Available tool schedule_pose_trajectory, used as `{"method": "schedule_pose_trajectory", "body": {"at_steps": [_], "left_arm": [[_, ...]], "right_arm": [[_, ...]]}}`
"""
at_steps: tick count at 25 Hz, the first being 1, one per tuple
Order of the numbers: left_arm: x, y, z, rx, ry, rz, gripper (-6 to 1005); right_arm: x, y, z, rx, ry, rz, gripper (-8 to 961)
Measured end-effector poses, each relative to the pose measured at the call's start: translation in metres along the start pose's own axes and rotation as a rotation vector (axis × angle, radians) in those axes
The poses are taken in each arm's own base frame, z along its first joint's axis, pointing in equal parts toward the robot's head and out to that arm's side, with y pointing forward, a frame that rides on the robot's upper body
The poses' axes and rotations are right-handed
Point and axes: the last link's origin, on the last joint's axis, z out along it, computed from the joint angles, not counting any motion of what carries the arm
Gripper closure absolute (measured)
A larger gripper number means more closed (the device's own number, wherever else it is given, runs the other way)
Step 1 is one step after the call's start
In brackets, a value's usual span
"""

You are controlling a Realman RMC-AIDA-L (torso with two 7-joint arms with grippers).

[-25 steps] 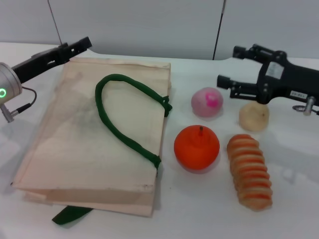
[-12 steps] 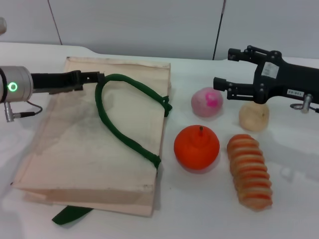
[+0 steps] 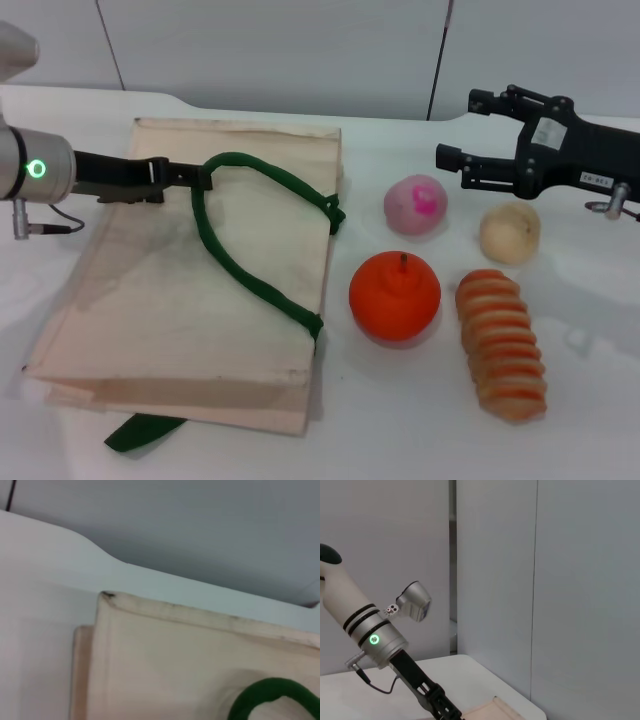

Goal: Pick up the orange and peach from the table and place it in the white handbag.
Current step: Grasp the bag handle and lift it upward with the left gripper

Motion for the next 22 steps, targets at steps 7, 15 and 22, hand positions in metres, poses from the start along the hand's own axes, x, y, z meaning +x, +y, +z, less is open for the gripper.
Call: {"method": "schedule_pose_trajectory", "body": {"at_steps": [7,15,22], "left_arm": [[0.003,0.012,0.01,-0.013,-0.027,0.04,113],[0.002,0.018,0.018,-0.016,-0.061,0.055,116],[0.001,0.02,0.023,-0.005,-0.085,0.07,119]], "right_arm": [[-0.002,-0.002,-0.001,0.018,-0.027,0.002,82],[-0.003,-0.002,-0.001,0.02,-0.029,0.001,84],[-0.003,-0.001,0.0,0.018,-0.031,0.001,86]]}}
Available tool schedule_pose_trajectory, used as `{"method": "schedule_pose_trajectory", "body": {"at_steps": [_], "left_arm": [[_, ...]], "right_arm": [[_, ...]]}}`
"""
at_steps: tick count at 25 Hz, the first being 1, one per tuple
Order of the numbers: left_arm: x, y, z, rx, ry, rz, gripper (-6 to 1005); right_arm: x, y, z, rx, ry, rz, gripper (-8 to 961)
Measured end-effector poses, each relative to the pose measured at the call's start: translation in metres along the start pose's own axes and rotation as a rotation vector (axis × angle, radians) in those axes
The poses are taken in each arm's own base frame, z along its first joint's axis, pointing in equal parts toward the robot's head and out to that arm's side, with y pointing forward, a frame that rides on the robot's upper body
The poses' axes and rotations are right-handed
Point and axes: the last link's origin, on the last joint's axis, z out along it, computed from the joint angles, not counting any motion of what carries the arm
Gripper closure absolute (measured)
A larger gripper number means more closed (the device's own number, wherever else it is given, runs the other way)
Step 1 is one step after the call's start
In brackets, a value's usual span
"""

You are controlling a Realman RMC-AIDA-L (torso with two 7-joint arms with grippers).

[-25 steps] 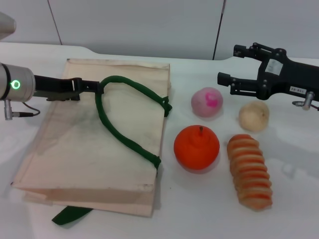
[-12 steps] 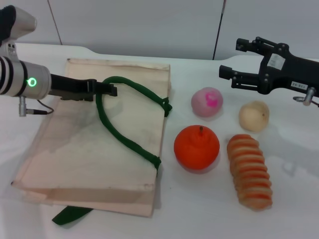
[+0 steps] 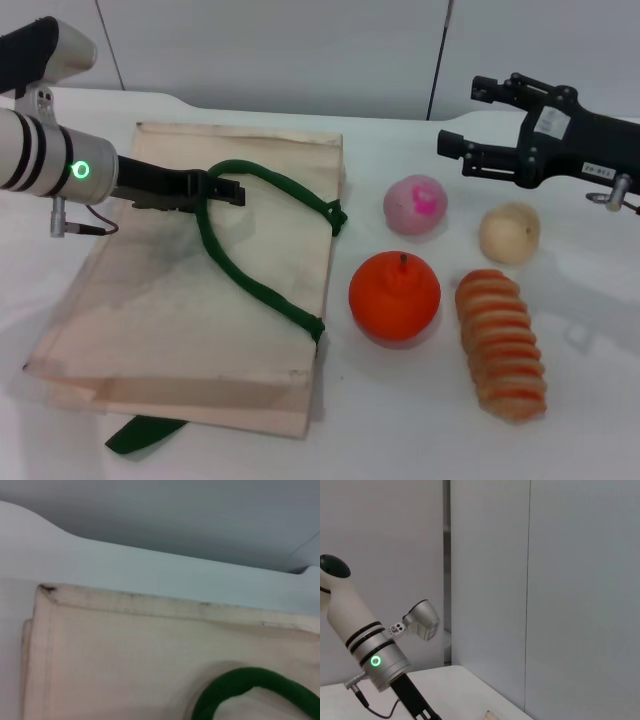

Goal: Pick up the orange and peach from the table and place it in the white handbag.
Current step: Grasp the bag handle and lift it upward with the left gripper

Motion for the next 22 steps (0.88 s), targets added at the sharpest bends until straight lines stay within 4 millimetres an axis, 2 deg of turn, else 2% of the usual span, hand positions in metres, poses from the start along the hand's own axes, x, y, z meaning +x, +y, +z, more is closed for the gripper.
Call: {"method": "schedule_pose_trajectory", "body": {"at_steps": [8,11,22], "left_arm": [[0.0009,-0.0001,0.0002,0.005,0.002,0.0,123],[0.0013,-0.0005,0.0005,0.008,0.006,-0.002,282],[-0.0008,-0.0024,0.0027,0.018,-0.005,-0.004,465]], "right_arm": [[-0.0012,0.0006,0.0017,0.002,-0.017,0.008,88],[-0.0014,0.0009,0.0017,0.0,-0.018,0.008,89],[-0.0027,0.0019,0.0027,-0.009,-0.024,0.007,92]]}}
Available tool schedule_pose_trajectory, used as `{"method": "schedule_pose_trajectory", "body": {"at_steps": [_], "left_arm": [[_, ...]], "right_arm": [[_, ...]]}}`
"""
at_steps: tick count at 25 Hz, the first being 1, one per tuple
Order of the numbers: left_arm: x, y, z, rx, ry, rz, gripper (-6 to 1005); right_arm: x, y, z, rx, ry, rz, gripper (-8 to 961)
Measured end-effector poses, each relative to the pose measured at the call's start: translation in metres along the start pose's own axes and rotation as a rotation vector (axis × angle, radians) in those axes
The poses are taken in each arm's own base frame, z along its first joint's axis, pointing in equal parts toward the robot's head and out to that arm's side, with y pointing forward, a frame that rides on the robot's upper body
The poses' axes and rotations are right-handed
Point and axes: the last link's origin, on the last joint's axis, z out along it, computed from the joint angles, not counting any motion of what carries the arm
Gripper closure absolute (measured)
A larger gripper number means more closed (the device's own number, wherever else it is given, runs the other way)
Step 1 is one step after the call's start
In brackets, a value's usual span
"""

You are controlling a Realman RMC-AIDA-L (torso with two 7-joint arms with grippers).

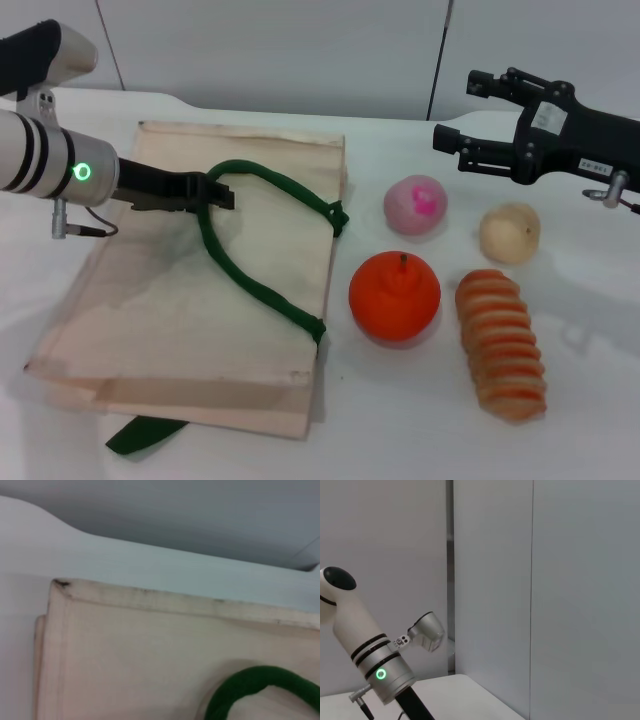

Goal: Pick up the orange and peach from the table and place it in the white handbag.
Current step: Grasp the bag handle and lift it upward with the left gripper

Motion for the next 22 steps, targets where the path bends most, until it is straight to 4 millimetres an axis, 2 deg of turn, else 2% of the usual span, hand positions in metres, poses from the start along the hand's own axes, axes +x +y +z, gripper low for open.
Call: {"method": "schedule_pose_trajectory", "body": {"at_steps": [10,22], "left_arm": [[0.0006,-0.0025,0.0012,0.027,-0.006,0.009,462],[0.0011,-0.0039,0.0045,0.045,0.01,0.007,633]], "right_arm": [[0.0009,0.0013,0.001,-0.004,-0.002,0.007,95],[0.0008,0.0021,0.0025,-0.011,0.0,0.007,98]]}}
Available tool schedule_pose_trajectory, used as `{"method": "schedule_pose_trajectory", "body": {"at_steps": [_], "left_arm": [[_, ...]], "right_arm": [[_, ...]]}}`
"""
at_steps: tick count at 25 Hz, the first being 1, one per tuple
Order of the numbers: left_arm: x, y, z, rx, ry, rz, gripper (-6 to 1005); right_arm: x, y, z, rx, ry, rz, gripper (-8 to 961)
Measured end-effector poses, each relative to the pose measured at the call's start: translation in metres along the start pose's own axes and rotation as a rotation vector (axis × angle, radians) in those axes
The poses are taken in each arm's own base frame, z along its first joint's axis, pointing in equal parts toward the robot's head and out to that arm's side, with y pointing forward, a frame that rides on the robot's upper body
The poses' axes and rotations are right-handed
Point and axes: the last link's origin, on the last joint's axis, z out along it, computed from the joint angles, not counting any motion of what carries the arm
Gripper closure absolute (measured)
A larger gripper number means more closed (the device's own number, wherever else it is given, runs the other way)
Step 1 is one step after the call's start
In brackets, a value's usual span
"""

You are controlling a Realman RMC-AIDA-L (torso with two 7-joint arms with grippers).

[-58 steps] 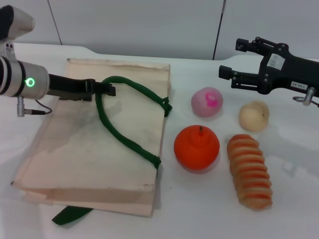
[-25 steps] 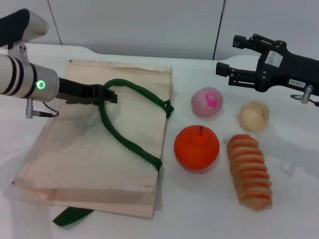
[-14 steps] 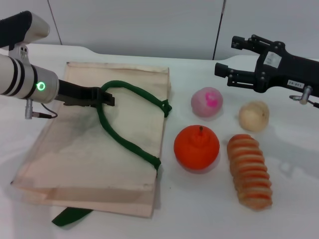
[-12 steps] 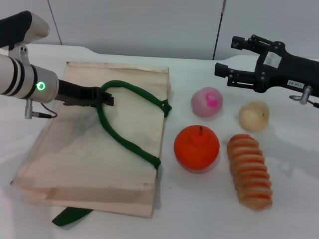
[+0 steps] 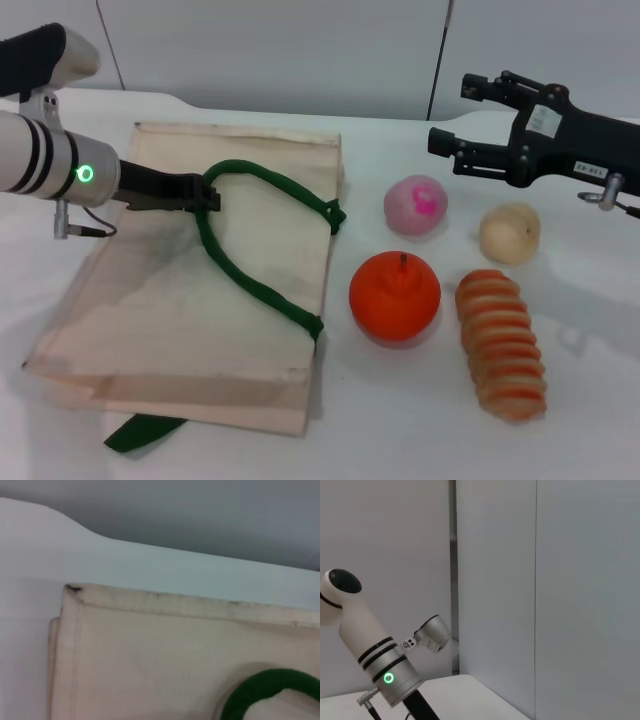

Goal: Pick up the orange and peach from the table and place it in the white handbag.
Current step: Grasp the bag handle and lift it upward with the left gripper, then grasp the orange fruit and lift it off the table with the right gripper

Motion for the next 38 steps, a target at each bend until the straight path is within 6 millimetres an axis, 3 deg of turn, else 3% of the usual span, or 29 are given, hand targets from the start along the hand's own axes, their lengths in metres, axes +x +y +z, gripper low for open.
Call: {"method": "schedule_pose_trajectory", "body": {"at_steps": [13,23,38], "left_arm": [[0.002,-0.003,0.002,0.028,0.02,0.011,855],[0.003,0.001,0.0,-0.048,0.084,0.02,869],[0.0,0.002,-0.056,-0.434,0.36,0.046,869]], "right_arm": [[0.0,0.002,0.002,-0.01,-0.002,0.006,102],[0.002,0.003,-0.003,-0.009,-0.009,0.013,105],[0.001,0.009,-0.015,-0.063,-0.001,-0.014,109]]}}
